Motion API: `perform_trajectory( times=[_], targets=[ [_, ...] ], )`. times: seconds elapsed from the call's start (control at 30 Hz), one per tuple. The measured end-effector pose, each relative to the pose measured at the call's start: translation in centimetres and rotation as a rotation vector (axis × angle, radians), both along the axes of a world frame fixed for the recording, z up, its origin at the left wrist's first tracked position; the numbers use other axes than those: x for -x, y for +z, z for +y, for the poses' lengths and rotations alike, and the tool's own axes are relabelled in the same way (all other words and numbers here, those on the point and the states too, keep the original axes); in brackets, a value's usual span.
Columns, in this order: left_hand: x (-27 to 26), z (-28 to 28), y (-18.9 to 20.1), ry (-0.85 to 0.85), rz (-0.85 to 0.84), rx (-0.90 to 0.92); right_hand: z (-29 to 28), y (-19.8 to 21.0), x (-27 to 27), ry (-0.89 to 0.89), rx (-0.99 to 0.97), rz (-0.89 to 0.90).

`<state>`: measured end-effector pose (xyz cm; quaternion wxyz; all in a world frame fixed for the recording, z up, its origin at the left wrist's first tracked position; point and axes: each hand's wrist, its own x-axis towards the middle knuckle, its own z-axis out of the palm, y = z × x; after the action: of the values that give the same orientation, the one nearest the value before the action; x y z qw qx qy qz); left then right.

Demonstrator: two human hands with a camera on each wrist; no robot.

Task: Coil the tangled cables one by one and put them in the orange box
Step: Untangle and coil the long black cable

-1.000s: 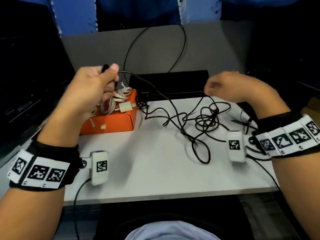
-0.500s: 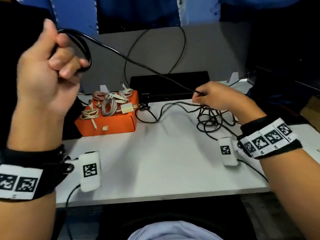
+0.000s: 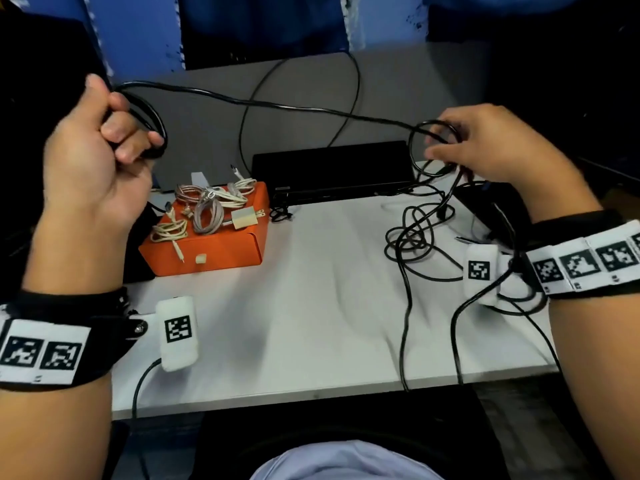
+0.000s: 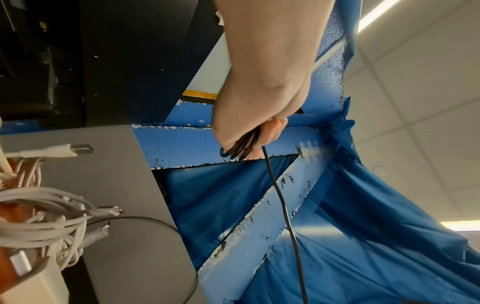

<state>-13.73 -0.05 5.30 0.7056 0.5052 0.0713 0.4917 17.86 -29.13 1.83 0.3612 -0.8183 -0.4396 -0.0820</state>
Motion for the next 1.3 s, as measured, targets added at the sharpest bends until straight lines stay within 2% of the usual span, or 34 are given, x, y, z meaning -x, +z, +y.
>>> perform_trajectory(
  times=[0.13,0.27,0.37,0.57,0.7,0.8,0.87,0.97,1.07,1.2,1.23,1.3],
  targets=[
    [2.2,4.0,0.3,0.002,-0.038,-0.012,-0.4,0.5,0.6,0.106,-0.2,0.162],
    [3.0,5.0,0.1,0.006,-0.071,0.005,-1.4,0.4,-0.5,0.006,-0.355,0.23],
    [1.7,2.9,0.2,0.004,-0.089,0.065,-1.7,-0.3,-1.2,0.004,-0.22,0.337],
    [0.9,-0.1,0.2,0.114,0.178,-0.108,-2.4,-0.8,-1.4,-0.017,0.138,0.307],
    [-0.7,-2.6,-0.6,0.175,0.361,-0.288,-2.1,1.7,1.7,0.032,0.167,0.205],
    [-1.8,-4.5,-1.4,0.179,0.429,-0.35,-2.2,4.3,7.0,0.091,0.158,0.067],
    [-2.3,-6.1,-1.9,0.078,0.443,-0.327,-1.4,5.1,11.0,0.178,0.095,-0.075],
    [-3.0,-9.4,-2.5,-0.218,0.436,-0.345,1.5,3.7,15.4,0.339,0.027,-0.22],
    [-3.1,-11.5,-2.7,-0.457,0.36,-0.355,4.5,1.4,16.5,0.419,-0.051,-0.13],
    [-3.0,-11.5,-2.9,-0.643,0.273,-0.264,5.4,0.4,16.2,0.527,-0.233,0.14],
    [-3.0,-11.4,-3.0,-0.671,0.271,-0.249,5.4,0.3,16.2,0.528,-0.246,0.165],
    [-2.8,-11.3,-2.9,-0.688,0.299,-0.265,5.4,0.4,16.2,0.485,-0.233,0.104]
  ],
)
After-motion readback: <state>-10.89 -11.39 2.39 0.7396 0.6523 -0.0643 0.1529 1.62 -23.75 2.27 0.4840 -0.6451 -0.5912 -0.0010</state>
